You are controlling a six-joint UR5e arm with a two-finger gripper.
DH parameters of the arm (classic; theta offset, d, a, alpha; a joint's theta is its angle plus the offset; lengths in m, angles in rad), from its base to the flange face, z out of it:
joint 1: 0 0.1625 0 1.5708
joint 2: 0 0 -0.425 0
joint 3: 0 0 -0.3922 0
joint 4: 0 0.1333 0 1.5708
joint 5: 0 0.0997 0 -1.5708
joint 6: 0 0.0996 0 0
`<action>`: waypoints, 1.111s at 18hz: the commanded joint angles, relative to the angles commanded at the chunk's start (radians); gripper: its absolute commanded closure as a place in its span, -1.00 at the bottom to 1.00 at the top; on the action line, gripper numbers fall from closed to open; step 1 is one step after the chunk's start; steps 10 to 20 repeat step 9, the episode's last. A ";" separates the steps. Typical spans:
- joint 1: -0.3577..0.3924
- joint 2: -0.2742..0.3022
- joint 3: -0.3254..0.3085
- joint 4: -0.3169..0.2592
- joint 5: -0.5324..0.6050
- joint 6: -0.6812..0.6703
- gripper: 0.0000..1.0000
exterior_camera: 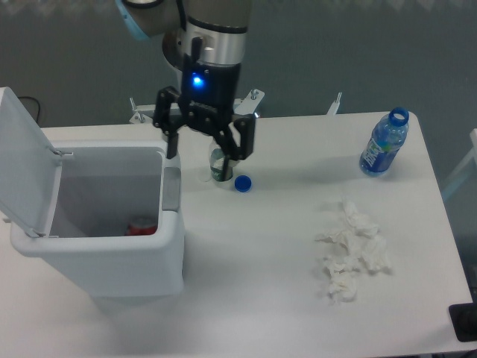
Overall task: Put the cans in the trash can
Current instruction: 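Open the gripper to drop the can and raise away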
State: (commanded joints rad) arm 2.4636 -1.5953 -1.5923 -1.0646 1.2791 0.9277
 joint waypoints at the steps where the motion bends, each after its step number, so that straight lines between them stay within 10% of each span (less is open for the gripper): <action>1: 0.002 -0.003 0.000 0.000 0.009 0.028 -1.00; 20: 0.061 -0.031 -0.012 0.012 0.089 0.213 -1.00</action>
